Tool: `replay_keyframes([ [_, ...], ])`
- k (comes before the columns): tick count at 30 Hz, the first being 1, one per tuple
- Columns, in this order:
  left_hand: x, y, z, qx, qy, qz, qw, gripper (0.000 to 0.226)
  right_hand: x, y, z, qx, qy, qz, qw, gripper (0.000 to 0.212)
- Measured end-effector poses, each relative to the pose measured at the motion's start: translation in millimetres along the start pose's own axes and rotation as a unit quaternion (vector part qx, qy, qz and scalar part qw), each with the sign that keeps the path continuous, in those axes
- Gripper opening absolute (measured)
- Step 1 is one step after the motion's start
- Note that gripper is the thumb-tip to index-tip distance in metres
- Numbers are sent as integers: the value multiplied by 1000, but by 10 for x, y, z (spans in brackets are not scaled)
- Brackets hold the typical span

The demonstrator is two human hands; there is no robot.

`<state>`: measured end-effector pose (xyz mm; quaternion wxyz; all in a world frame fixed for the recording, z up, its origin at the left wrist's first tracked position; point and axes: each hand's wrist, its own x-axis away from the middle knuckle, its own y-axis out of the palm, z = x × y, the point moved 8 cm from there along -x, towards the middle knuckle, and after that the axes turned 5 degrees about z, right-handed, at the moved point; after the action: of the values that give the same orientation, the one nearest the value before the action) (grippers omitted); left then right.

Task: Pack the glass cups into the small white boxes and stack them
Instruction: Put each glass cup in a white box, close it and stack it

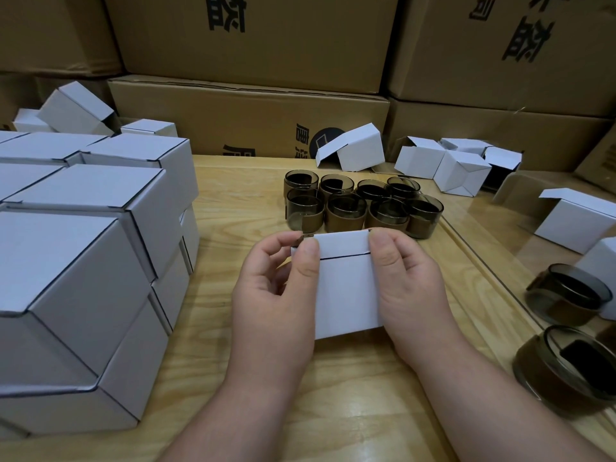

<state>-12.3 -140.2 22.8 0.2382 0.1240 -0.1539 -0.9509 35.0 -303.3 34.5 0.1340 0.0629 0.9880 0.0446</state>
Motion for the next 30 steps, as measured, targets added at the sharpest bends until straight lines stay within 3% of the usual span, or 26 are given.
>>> replay_keyframes([
  [11, -4, 17, 30, 21, 24, -15, 999, 32, 14, 6, -52, -11, -35, -21, 999, 19],
  [15, 6, 25, 32, 23, 30, -20, 999, 39, 13, -7, -34, -6, -23, -22, 999, 27],
  [21, 24, 60, 16, 7, 34, -47, 998, 32, 8, -17, 2, -15, 6, -14, 1000, 47],
  [24, 36, 103, 3, -2, 43, -66, 997, 20, -2, -32, 5, -20, 7, -11, 1000, 48],
  [30, 50, 77, -24, -27, 44, -59, 997, 24, -4, 5, 1, -24, -15, -33, 999, 46],
])
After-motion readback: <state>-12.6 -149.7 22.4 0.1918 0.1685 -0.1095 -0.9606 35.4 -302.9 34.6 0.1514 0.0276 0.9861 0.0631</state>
